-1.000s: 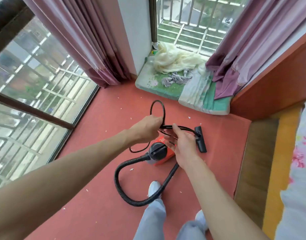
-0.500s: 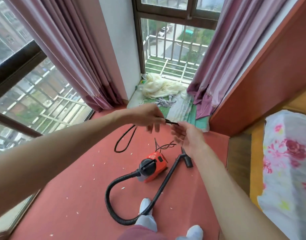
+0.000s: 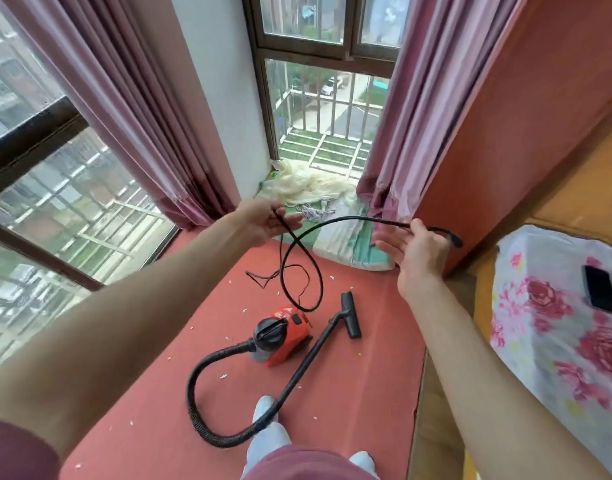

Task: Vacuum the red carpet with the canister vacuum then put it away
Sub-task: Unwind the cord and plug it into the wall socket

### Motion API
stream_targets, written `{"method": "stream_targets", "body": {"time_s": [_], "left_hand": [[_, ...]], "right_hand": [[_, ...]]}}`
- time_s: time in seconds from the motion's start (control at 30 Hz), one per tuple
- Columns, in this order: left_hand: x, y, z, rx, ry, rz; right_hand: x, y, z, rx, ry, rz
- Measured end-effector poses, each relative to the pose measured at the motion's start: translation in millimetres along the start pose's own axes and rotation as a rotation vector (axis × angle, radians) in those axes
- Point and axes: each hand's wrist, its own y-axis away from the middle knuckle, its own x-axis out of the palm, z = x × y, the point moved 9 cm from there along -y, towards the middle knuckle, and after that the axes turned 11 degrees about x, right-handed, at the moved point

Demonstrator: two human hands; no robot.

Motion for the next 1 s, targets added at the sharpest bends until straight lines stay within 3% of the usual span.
{"method": "stream_targets", "body": {"time_s": [0.07, 0.17, 0.27, 0.37, 0.47, 0.67, 0.73, 0.8, 0.9, 1.0], "left_hand": [[-2, -5, 17, -0.023, 0.088, -0.120], [9, -8, 41, -0.069, 0.102, -0.143], [22, -12, 60, -0.097, 0.138, -0.145], [13, -27, 78, -0.110, 0.142, -0.253], [8, -47, 96, -0.145, 0.239, -0.314], [14, -102, 151, -0.313, 0.207, -0.328], [23, -113, 171, -0.364, 0.050, -0.243], [36, -123, 177, -0.308, -0.365, -0.122], [102, -133, 171, -0.067, -0.939, 0.210], [222, -105, 164, 0.265, -1.063, 0.672]], "right_hand": [[-33, -8, 12, -0.011, -0.084, -0.090], [-76, -20, 29, -0.038, -0.072, -0.203], [-107, -30, 57, -0.167, -0.013, -0.339], [-127, -39, 94, -0.310, 0.042, -0.464], [-136, -56, 128, -0.408, 0.141, -0.494], [-120, -92, 164, -0.515, 0.486, -0.542], [-109, -102, 175, -0.551, 0.586, -0.534], [-95, -111, 188, -0.575, 0.670, -0.484], [-61, -125, 206, -0.579, 0.763, -0.319], [-36, -136, 216, -0.588, 0.907, -0.160]]}}
